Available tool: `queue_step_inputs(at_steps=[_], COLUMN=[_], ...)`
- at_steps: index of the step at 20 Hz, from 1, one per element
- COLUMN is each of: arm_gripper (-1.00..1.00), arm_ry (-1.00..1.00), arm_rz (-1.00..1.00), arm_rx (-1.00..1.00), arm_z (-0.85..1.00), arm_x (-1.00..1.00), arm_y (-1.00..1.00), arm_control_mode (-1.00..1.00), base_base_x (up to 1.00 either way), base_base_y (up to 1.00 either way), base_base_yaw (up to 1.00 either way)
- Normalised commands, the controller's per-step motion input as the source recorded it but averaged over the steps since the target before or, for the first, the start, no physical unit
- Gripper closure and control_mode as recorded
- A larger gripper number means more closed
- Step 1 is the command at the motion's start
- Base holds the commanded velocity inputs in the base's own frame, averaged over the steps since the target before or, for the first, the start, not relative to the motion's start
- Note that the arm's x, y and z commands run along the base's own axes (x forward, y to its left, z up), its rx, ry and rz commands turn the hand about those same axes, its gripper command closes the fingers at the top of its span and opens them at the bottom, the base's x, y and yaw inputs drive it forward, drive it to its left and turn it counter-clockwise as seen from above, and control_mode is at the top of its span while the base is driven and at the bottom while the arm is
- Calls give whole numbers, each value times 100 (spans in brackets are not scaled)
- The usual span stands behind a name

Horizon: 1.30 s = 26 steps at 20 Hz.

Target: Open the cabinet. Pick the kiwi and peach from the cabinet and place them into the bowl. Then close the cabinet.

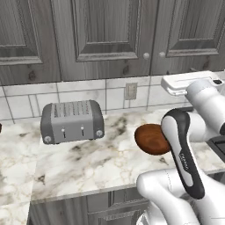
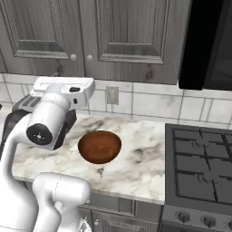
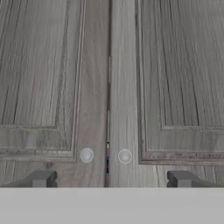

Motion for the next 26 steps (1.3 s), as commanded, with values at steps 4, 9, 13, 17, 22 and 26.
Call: queue_step_inputs(at_steps=[4,9,13,17,22,26], arm_gripper=[-100,-100,-100,-100,-100,-100], arm_ry=[0,0,1,1,4,4], arm_rz=[-7,-4,0,0,0,0], arm_rx=[0,0,1,1,0,0], arm_z=[2,3,0,0,0,0], arm_x=[25,33,42,48,50,49], arm_y=[0,0,-6,-10,-4,0], arm_control_mode=[-100,-100,-100,-100,-100,-100], base_base_x=[0,0,0,0,0,0], base_base_y=[0,0,0,0,0,0], base_base_yaw=[0,0,0,0,0,0])
